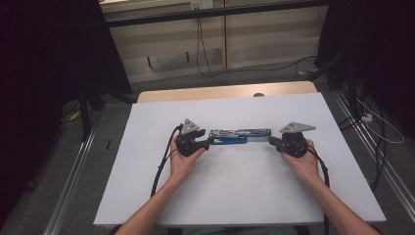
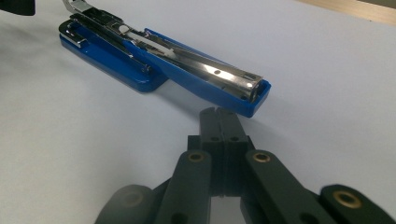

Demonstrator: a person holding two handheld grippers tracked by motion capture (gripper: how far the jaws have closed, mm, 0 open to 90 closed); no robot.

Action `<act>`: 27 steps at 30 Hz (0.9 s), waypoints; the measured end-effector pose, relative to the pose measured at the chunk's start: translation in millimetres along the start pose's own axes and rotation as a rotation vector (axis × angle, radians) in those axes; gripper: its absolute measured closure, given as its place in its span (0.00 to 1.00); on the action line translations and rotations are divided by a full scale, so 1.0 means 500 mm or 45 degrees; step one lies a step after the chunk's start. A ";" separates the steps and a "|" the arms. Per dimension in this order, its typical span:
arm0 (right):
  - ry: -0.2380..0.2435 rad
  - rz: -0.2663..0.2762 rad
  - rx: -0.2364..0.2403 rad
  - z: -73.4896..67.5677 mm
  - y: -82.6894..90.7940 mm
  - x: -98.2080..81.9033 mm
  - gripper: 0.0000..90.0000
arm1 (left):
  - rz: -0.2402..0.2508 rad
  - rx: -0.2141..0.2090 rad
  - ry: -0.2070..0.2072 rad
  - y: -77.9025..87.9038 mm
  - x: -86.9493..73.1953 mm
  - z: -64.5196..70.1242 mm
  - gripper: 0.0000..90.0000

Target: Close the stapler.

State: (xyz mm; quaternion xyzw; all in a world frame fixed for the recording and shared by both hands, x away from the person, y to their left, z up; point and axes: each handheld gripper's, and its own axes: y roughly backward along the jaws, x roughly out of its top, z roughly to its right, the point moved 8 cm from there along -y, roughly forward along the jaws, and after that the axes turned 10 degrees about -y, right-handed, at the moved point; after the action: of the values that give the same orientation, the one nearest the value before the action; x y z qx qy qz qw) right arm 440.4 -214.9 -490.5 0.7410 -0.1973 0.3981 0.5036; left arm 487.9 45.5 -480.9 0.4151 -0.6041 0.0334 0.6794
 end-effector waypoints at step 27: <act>-0.023 -0.071 -0.066 0.032 -0.015 -0.010 1.00 | -0.096 0.017 -0.097 -0.034 -0.011 0.011 1.00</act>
State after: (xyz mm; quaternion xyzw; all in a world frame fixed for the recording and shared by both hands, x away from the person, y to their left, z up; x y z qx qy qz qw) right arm 449.0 -226.9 -501.8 0.7364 -0.1915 0.3720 0.5316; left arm 491.3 33.5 -495.0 0.4433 -0.6131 -0.0040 0.6539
